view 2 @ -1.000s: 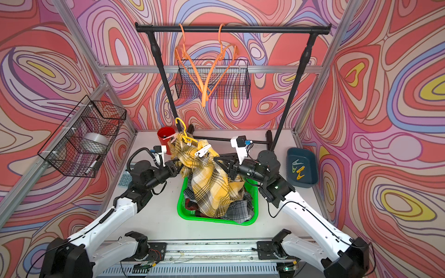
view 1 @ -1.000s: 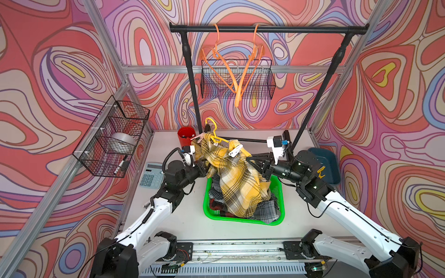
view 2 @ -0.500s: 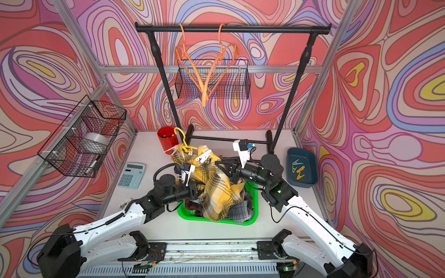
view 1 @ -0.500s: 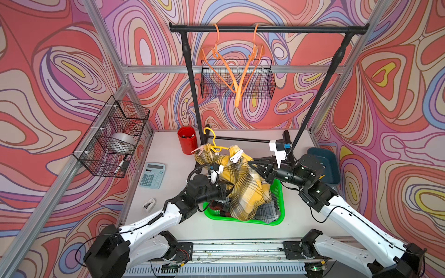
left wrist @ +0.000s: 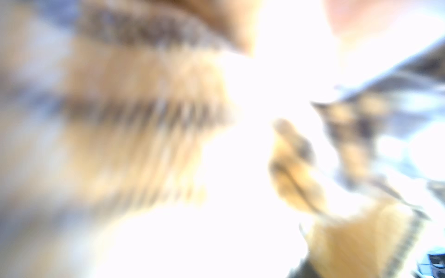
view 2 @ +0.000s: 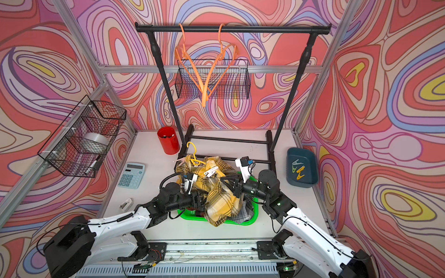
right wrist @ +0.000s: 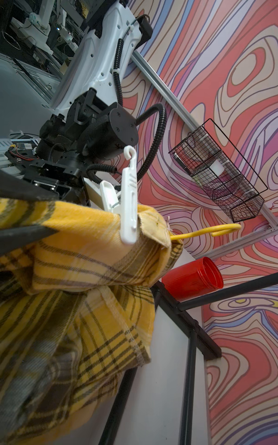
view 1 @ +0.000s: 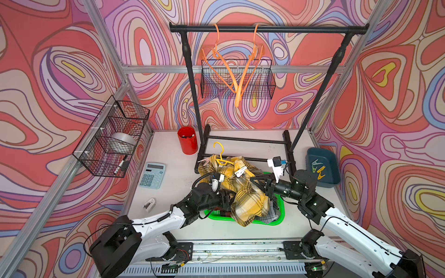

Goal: Remove the clothespins securing long-sleeve shirts to the hanger
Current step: Place the long-sleeve shirt at the bin, then remove the clamp from the hanger.

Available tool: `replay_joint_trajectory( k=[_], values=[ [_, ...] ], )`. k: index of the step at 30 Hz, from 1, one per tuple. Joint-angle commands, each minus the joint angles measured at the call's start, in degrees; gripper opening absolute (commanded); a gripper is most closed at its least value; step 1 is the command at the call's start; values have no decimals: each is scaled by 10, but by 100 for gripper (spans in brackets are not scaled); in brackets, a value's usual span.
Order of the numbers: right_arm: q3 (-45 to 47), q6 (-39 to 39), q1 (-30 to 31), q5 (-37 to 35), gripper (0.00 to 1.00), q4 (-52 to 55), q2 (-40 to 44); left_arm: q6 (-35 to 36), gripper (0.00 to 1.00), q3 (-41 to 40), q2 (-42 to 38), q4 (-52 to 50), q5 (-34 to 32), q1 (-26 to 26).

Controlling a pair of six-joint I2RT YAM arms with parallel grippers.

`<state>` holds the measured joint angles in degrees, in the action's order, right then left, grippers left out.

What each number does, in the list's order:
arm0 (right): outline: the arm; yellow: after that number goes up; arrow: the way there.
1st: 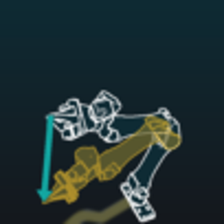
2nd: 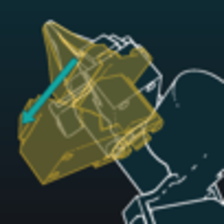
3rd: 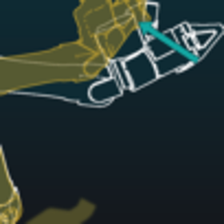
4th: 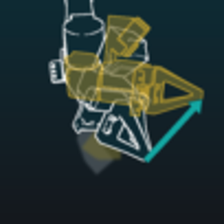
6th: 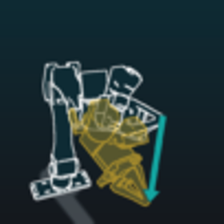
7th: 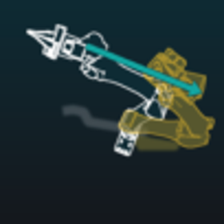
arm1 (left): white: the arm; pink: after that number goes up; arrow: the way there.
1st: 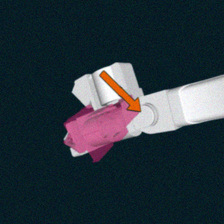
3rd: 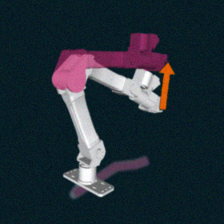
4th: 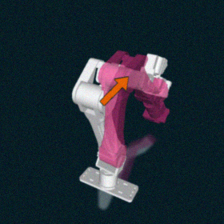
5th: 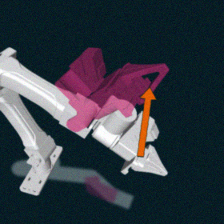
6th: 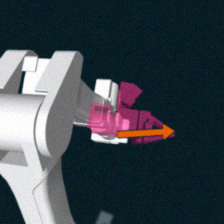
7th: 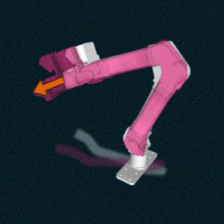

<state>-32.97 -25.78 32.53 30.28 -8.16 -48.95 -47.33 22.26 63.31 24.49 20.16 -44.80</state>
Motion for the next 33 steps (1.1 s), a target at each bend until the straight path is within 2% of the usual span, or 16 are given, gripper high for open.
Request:
replay_joint_trajectory(
  k=[1, 4, 7, 10, 13, 17, 19, 21, 23, 28, 33],
  values=[
    [7, 5, -4, -28, 0, -4, -2, 57, 74, 36, -78, -169, -76, -2],
    [4, 8, -7, -29, 0, -2, -16, 93, 77, 55, -127, -240, -116, -2],
    [3, 8, -9, -27, 0, -4, -26, 114, 78, 67, -145, -284, -125, 0],
    [1, 12, -12, -29, 0, 0, -23, 146, 81, 114, -159, -347, -136, 2],
    [-7, 16, -14, -29, 0, 3, -24, 194, 83, 159, -183, -449, -184, 7],
    [-14, 21, -15, -25, 0, 9, -30, 240, 84, 221, -221, -542, -177, 58],
    [-15, 21, -15, -24, 0, 9, -29, 251, 81, 244, -232, -565, -165, 88],
    [-17, 22, -15, -22, 0, 9, -26, 255, 74, 261, -232, -552, -150, 113],
    [-19, 23, -15, -19, 0, 10, -25, 253, 73, 275, -210, -509, -120, 134],
    [-39, 41, -15, -3, 0, 32, -33, 228, 72, 318, -99, -401, -19, 181],
    [-51, 44, -15, 14, 0, 31, -39, 217, 71, 338, -20, -306, 61, 207]
  ],
)
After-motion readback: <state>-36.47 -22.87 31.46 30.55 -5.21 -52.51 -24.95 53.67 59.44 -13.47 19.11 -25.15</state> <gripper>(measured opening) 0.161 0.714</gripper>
